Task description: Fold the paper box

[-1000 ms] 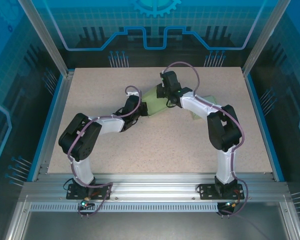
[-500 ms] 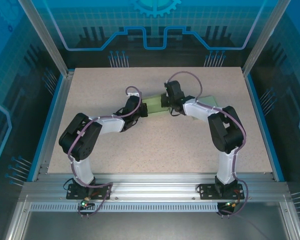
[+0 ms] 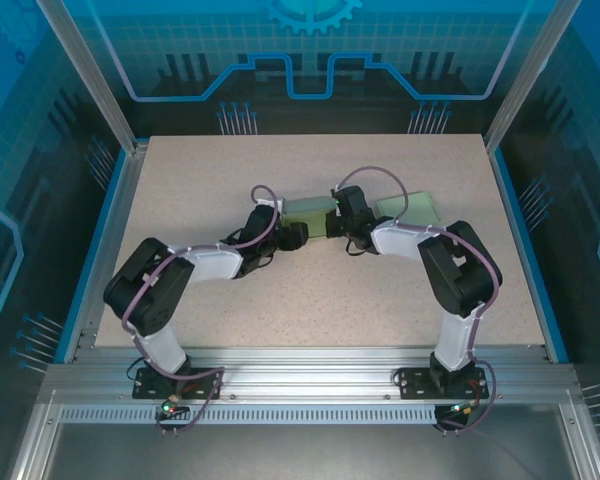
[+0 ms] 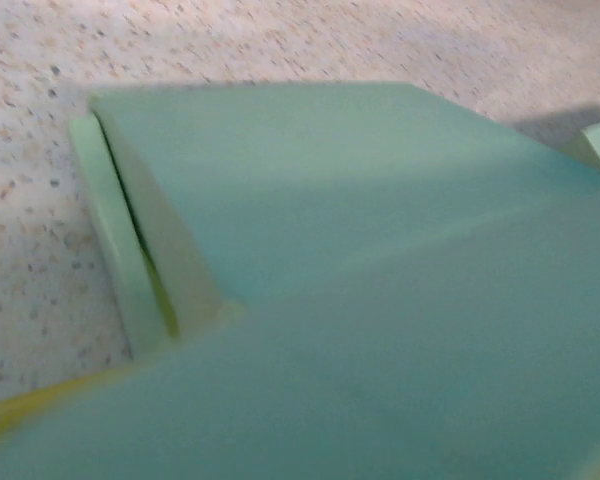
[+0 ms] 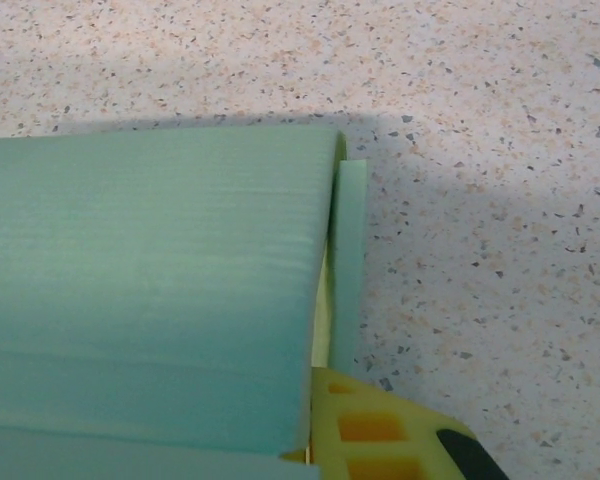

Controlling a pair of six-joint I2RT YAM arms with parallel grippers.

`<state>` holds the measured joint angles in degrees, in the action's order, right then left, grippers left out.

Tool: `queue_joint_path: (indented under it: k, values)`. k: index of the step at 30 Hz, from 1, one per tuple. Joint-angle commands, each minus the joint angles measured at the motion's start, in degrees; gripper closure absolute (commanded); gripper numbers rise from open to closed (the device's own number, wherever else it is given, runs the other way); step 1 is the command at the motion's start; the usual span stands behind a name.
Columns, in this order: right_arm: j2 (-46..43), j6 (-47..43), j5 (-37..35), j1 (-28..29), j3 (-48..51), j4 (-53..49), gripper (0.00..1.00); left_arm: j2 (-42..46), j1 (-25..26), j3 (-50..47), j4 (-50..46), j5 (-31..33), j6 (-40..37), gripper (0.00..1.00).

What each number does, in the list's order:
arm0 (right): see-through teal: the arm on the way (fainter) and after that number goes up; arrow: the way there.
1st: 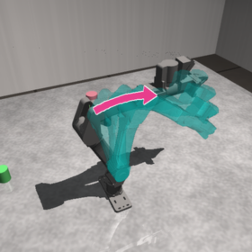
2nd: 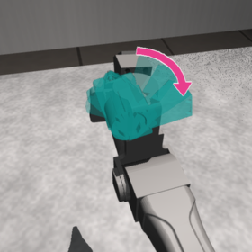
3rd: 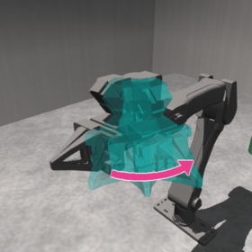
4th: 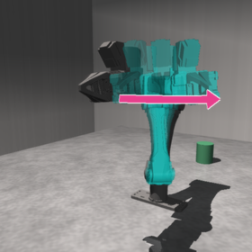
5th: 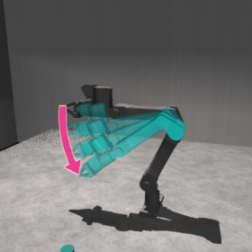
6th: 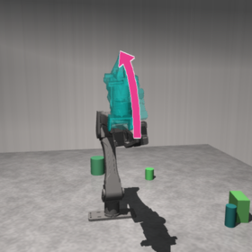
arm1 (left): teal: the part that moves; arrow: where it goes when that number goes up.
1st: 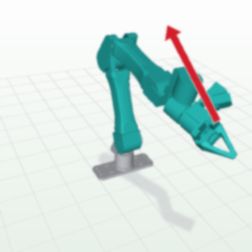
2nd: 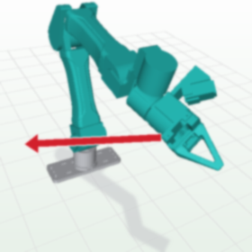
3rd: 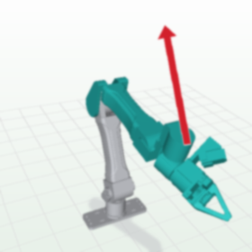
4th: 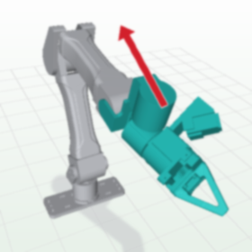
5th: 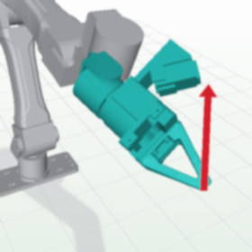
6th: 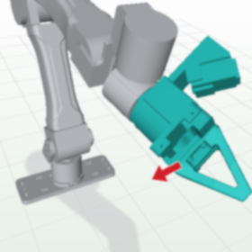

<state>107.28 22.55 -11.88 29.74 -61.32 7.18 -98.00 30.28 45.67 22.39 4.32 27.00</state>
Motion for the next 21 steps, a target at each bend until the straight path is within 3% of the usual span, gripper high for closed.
queue_joint_path:
  k: [1, 3, 9, 14, 17, 21]
  values:
    - [0.55, -0.75, -0.5, 1.02, 1.09, -1.11, 0.91, 5.27, 0.48, -4.66, 2.13, -4.8, 2.4, 0.09]
    - [0.87, -0.92, -1.35, 1.28, 1.17, -0.93, 0.91, 8.39, 0.43, -7.09, 3.26, -6.04, 4.24, 0.01]
    - [1.11, -1.64, -2.69, 1.96, 1.2, -1.03, 0.91, 18.07, 0.4, -8.7, -4.06, -4.58, 8.2, 0.01]
    - [0.85, -2.83, -3.97, 2.62, 0.47, -1.97, 0.9, 22.98, 0.26, -0.39, -19.09, 3.07, 4.44, 0.01]
    - [0.87, -3.45, -4.12, 2.86, 0.11, -2.51, 0.9, 23.81, -0.26, 5.38, -23.02, 7.25, -0.06, 0.04]
    - [1.19, -4.04, -4.47, 3.13, -0.38, -2.92, 0.9, 18.77, -2.6, 14.44, -26.81, 5.29, -4.01, 0.12]
